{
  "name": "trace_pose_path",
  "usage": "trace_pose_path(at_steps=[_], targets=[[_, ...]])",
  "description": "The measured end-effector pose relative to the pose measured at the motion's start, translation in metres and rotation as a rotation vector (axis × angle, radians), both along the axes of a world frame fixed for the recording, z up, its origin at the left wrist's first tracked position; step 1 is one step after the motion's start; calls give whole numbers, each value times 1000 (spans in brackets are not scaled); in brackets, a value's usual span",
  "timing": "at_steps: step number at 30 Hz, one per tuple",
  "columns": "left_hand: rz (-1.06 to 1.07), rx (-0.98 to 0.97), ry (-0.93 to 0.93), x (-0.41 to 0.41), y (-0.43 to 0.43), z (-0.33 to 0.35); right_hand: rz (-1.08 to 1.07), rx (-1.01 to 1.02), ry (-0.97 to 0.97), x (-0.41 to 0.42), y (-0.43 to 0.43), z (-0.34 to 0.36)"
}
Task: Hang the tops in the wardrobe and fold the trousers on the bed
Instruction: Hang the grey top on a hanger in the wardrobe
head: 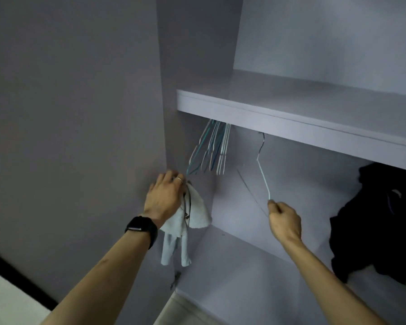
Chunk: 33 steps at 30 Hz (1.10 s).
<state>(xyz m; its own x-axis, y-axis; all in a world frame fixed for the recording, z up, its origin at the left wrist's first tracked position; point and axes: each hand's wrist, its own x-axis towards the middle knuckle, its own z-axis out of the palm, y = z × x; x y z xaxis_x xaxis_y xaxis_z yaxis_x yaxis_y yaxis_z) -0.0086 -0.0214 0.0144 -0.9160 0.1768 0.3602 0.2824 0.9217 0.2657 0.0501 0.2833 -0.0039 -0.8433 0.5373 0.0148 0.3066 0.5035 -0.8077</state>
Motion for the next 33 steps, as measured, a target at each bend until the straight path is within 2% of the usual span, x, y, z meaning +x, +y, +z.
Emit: trace_pose_path(at_steps=[2,4,8,12,14,18,21,25,28,31,33], targets=[[-57,198,-178,23,20,-10,16,-70,-18,43,11,-9],[-106,283,-282,51,38,-26,39,-118,-29,86,20,-23],[-205,307,-419,100,63,-64,64,-255,-31,149,32,-53],[-321,226,-553,137,81,-96,89,-492,-117,182,32,-75],[-334,167,-518,147,88,-108,126,-550,-153,192,34,-84],[-361,120,-393,160,97,-118,348,-382,-235,204,45,-96],[-450,-37,-336,167,107,-119,429,-378,-242,205,43,-90],[-486,-194,-323,168,115,-112,292,-557,-75,174,46,-59],[-539,-292,-332,170,119,-112,297,-722,-102,146,57,-28],[-572,-257,-355,168,123,-112,388,-779,-184,134,58,-20],[-567,-155,-376,166,125,-112,432,-764,-238,132,52,-24]])
